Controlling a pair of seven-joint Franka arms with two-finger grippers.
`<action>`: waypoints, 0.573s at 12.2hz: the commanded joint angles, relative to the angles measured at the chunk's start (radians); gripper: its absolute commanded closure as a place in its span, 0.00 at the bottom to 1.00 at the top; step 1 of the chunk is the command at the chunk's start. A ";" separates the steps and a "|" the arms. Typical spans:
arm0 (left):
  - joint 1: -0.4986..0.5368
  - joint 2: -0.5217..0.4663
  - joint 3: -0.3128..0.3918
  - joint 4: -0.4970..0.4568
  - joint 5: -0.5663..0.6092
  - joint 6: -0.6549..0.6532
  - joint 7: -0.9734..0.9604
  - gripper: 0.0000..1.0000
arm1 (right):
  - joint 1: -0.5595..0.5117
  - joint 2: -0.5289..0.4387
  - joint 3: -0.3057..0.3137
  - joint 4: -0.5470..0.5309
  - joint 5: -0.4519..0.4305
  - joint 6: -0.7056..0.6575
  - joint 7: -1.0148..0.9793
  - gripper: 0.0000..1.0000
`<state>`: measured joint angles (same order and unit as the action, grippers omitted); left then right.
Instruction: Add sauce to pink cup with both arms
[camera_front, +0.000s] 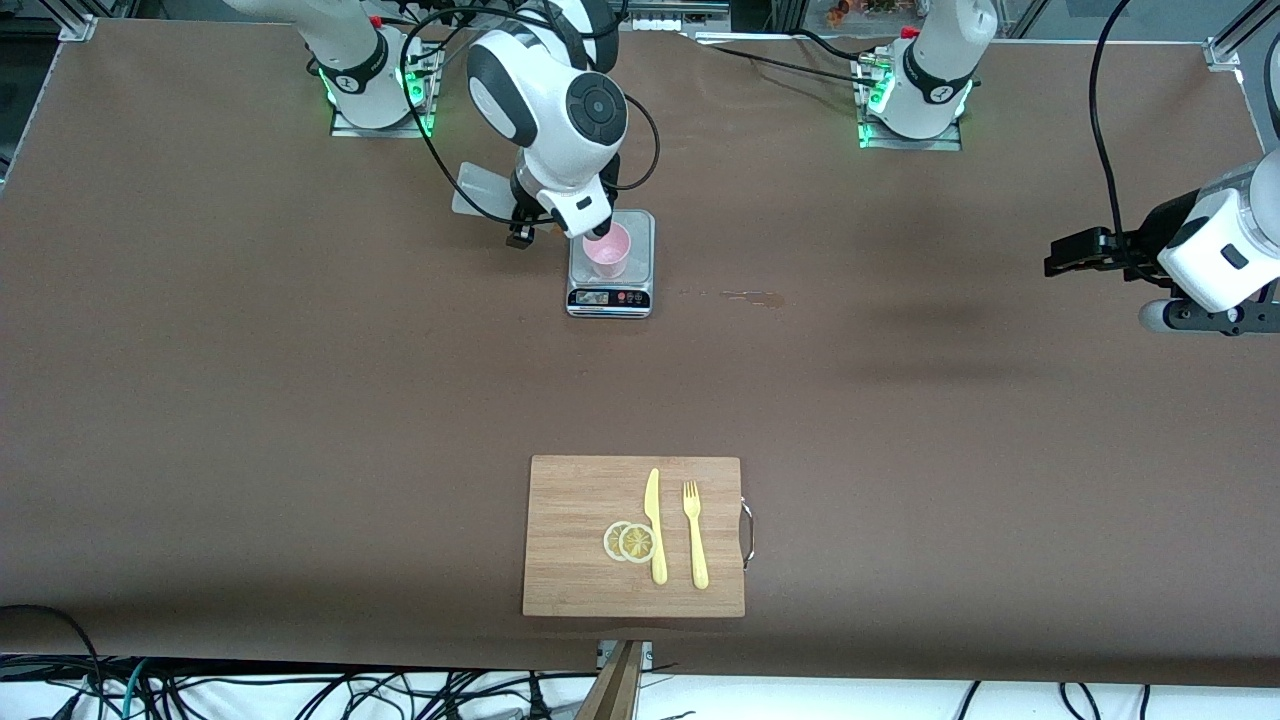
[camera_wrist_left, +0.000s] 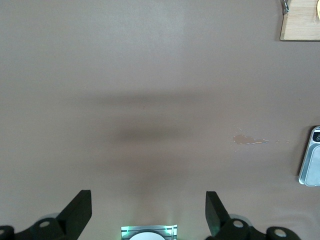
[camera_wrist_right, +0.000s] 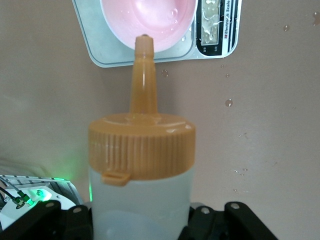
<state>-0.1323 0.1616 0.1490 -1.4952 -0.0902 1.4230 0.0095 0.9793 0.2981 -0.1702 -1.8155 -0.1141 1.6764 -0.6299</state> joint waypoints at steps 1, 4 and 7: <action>0.005 0.016 -0.002 0.036 0.007 -0.026 0.026 0.00 | -0.052 -0.039 0.004 0.027 -0.003 -0.032 -0.028 1.00; 0.005 0.016 -0.002 0.036 0.007 -0.026 0.026 0.00 | -0.177 -0.121 0.008 0.021 0.082 -0.033 -0.179 1.00; 0.005 0.016 -0.002 0.036 0.007 -0.026 0.026 0.00 | -0.316 -0.187 0.008 0.015 0.171 -0.059 -0.362 1.00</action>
<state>-0.1324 0.1619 0.1490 -1.4942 -0.0902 1.4229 0.0095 0.7359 0.1664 -0.1770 -1.7896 0.0050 1.6494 -0.8950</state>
